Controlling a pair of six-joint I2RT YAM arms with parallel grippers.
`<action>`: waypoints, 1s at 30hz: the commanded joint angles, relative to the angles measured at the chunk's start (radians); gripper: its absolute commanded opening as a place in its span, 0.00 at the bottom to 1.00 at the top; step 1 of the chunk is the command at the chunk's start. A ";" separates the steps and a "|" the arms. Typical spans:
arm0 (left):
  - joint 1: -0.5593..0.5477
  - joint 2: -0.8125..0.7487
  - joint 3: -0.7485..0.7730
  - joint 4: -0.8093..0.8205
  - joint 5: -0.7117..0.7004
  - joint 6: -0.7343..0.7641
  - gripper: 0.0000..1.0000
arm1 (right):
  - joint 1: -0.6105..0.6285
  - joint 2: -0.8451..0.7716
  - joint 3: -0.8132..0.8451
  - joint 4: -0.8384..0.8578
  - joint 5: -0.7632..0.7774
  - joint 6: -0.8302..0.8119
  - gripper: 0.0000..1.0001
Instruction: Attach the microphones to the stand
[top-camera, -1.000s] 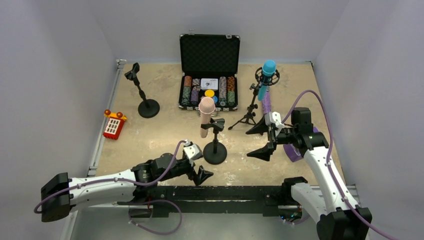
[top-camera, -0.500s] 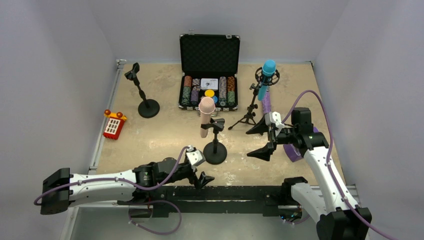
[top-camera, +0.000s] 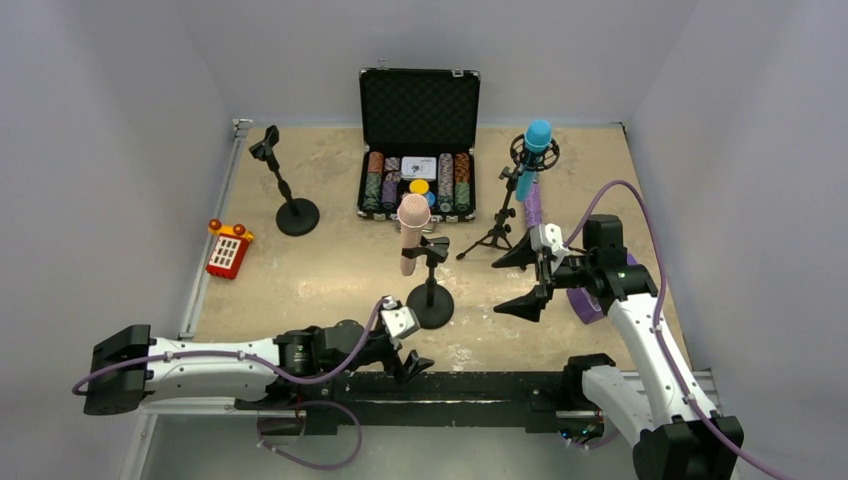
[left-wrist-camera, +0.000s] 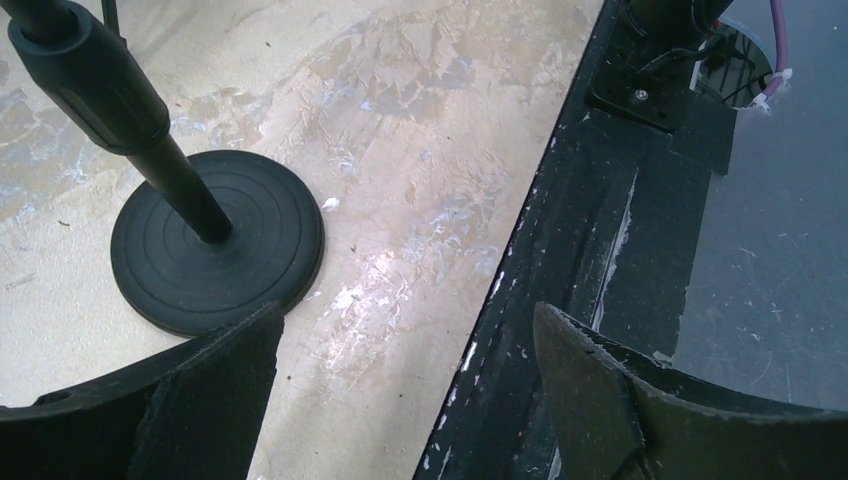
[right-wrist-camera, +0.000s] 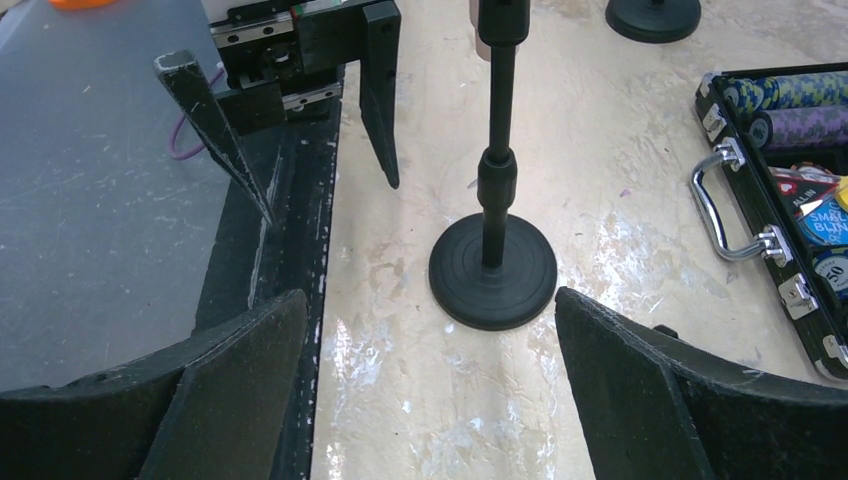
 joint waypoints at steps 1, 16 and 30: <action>-0.018 0.025 0.057 0.079 -0.023 0.031 0.98 | -0.005 -0.022 -0.007 0.025 -0.021 -0.016 0.98; -0.031 0.053 0.074 0.086 -0.038 0.027 0.98 | -0.005 -0.023 -0.010 0.028 -0.021 -0.016 0.98; -0.044 0.077 0.091 0.103 -0.099 0.027 0.97 | -0.005 -0.018 -0.010 0.031 -0.020 -0.016 0.98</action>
